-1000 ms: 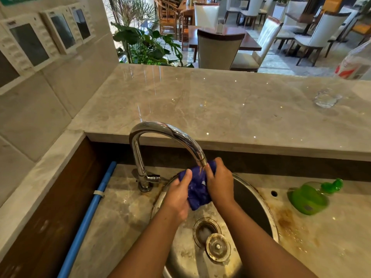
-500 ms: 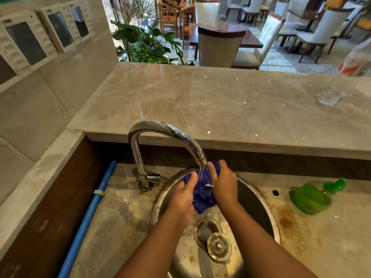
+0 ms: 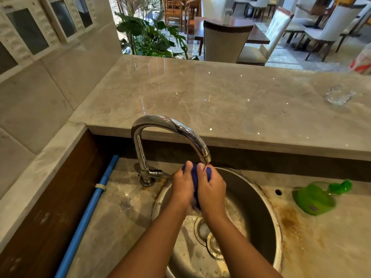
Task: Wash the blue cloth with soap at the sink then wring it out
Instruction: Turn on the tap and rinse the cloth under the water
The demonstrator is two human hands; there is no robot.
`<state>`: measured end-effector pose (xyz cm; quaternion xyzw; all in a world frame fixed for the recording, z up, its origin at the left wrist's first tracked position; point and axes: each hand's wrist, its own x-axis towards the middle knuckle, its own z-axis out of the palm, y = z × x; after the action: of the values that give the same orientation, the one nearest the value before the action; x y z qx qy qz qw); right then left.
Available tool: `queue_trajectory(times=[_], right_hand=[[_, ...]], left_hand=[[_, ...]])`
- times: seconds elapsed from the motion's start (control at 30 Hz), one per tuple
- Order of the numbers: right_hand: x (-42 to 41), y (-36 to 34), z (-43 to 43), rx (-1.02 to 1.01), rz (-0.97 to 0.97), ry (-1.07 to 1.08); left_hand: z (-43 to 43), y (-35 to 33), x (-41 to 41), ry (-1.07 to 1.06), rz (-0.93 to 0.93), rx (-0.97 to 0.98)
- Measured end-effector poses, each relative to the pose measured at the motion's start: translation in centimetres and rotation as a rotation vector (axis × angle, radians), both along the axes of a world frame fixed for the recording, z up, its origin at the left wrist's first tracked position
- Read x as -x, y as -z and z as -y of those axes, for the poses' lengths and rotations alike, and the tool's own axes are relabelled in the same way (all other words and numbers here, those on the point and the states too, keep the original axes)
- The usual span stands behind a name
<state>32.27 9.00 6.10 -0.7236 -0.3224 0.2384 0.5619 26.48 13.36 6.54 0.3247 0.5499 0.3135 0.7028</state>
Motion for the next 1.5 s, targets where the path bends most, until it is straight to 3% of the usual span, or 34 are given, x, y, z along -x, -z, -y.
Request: queue_trajectory(times=[0.1, 0.23, 0.33, 0.47, 0.67, 0.87, 1.03, 1.13, 1.27, 1.37, 1.5], right_hand=[[-0.9, 1.2, -1.1, 0.092, 0.011, 0.049], [-3.2, 2.2, -1.6, 0.226, 0.102, 0.032], [-3.1, 1.5, -1.0, 0.114, 0.046, 0.076], [-1.0, -0.2, 0.0, 0.008, -0.071, -0.044], [-0.4, -0.6, -0.9, 0.115, 0.144, 0.012], [-3.9, 1.6, -1.7, 0.220, -0.051, 0.020], [-4.0, 0.6, -0.5, 0.119, -0.116, 0.073], [-2.2, -0.8, 0.5, 0.023, -0.166, -0.012], [0.6, -1.5, 0.5, -0.033, -0.153, -0.062], [1.2, -1.0, -0.2, 0.010, -0.086, -0.024], [1.4, -0.8, -1.0, 0.097, 0.025, 0.005]], left_hand=[[0.7, 0.0, 0.0, 0.006, 0.168, 0.068], [0.7, 0.6, 0.2, 0.041, 0.195, 0.008], [-0.1, 1.2, 0.1, -0.014, 0.114, -0.036], [-0.8, 1.2, -0.4, -0.022, 0.007, -0.060], [0.6, 0.7, -1.2, 0.010, 0.239, 0.204], [1.2, 0.4, -0.8, 0.089, 0.219, 0.077], [0.4, 0.3, 0.1, 0.051, 0.091, -0.021], [-0.2, -0.1, 0.4, 0.048, 0.006, -0.019], [0.0, 0.1, -0.3, 0.040, 0.069, 0.073], [0.3, 0.7, -0.1, 0.014, 0.171, 0.158], [0.1, 1.4, 0.0, -0.014, 0.175, 0.172]])
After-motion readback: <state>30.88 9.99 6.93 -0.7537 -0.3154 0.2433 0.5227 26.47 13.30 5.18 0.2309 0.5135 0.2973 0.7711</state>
